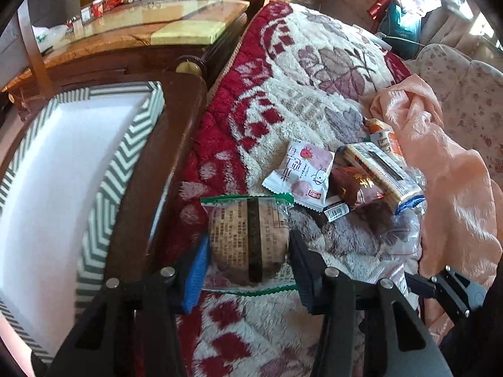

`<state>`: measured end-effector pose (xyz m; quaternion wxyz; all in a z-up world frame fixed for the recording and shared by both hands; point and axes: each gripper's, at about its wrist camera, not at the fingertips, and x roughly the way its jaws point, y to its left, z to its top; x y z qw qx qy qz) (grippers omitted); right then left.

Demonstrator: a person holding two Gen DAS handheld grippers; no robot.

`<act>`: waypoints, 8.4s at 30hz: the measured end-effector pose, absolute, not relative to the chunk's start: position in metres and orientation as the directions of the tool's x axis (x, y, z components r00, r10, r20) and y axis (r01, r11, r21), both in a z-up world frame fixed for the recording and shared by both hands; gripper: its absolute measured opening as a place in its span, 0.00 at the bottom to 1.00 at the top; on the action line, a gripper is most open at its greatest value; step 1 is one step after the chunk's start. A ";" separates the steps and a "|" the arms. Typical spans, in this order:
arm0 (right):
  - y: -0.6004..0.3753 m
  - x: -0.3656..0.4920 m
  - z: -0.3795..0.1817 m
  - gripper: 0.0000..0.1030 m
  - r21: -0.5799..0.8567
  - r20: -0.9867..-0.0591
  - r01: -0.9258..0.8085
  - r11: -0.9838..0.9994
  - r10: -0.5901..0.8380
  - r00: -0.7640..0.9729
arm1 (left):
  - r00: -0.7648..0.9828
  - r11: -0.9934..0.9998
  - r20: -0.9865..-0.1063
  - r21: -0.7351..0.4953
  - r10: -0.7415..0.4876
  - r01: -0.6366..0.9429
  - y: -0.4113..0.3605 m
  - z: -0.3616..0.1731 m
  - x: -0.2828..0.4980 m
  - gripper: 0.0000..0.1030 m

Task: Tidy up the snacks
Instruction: 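Carry the biscuit pack with the left gripper while the right gripper carries a pink strawberry packet to the tray, then open both grippers over the white tray and withdraw, then grasp the red candy packet with the left gripper while the right grasps the cracker pack, then carry the red packet and blue-edged cracker pack over the white tray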

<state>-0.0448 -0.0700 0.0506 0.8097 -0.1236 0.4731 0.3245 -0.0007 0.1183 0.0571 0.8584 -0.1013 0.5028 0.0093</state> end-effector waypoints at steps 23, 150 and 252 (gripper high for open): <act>0.034 -0.033 0.084 0.57 0.079 -0.822 -0.764 0.640 0.476 0.314 | 0.544 0.947 -0.835 -0.104 0.084 -0.305 0.237 0.094 -0.041 0.50; -0.131 -0.003 0.044 0.64 0.261 -0.827 -0.471 0.843 0.446 0.341 | 0.394 0.959 -0.906 -0.234 -0.156 -0.160 0.064 0.050 0.073 0.88; 0.084 -0.009 0.106 0.53 0.091 -0.857 -0.785 0.612 0.449 0.251 | 0.545 0.913 -0.827 -0.106 0.138 -0.393 0.244 0.096 -0.073 0.36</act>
